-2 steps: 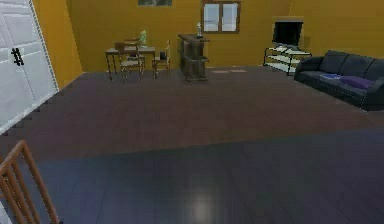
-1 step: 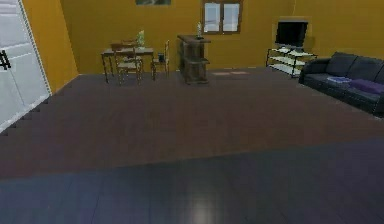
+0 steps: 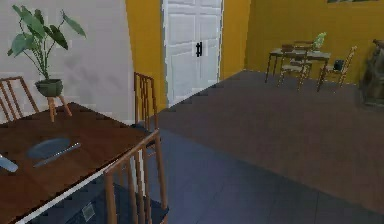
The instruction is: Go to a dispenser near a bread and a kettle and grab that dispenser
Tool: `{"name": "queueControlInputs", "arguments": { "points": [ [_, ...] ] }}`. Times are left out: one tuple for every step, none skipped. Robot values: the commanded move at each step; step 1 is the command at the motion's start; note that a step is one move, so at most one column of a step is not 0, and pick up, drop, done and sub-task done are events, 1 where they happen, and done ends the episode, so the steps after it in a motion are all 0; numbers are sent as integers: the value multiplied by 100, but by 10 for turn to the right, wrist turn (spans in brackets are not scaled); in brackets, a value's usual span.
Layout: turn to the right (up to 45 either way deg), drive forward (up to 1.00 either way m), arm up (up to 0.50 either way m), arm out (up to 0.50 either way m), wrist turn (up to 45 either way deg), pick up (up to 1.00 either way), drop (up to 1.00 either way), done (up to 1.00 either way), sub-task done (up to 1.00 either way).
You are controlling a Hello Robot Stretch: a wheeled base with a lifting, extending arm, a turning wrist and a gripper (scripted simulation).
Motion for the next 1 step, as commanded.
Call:
{"name": "queueControlInputs", "arguments": {
  "points": [
    [-450, 0, 0, 0, 0, 0, 0, 0, 0]
  ]
}}
